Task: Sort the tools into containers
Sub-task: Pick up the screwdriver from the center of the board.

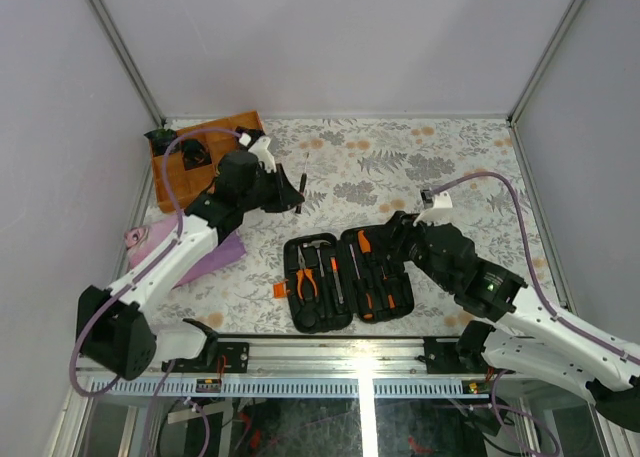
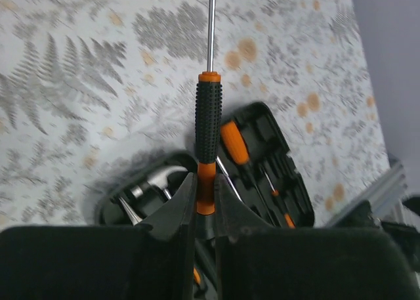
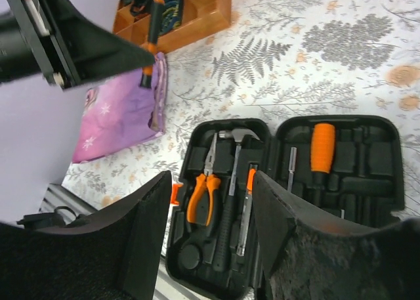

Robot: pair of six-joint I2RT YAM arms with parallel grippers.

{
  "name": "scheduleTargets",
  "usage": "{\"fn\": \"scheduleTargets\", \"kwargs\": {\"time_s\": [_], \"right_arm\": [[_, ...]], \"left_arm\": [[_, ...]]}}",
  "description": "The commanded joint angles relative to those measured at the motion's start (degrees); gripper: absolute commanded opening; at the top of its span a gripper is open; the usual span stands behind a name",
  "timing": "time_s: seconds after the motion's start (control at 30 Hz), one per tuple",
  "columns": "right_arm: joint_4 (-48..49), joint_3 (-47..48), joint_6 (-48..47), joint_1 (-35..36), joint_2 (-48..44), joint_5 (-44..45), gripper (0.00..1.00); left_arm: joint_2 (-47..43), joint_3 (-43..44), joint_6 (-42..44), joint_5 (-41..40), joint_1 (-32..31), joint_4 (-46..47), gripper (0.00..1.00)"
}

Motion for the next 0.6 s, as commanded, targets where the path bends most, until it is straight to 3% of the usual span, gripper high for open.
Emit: {"fn": "scheduleTargets", "kwargs": {"time_s": [0.0,0.13,0.33,0.57], "right_arm": [[8.65,3.14,0.53,0.40,1.69,-2.75,0.60],[14.93,1.14,2.69,0.37,2.66,-3.27,0.61],[31.25,-5.99,6.86,0.38,4.14,-5.80,0.61],[35.19,-4.92,9.06,0.36,11.34,-9.78,0.61]], "left_arm": [[-7.89,-8.71,-6.63,4.52,-2.68,8.89,0.00],[-15.02,-17.83,-11.67,4.65,-5.00,14.77,0.00],[-20.60,-23.08,-14.83,5.50,-7.39,19.57,0.00],[-21.67,-25.06,-17.62,5.24,-11.35,23.19,0.00]]}}
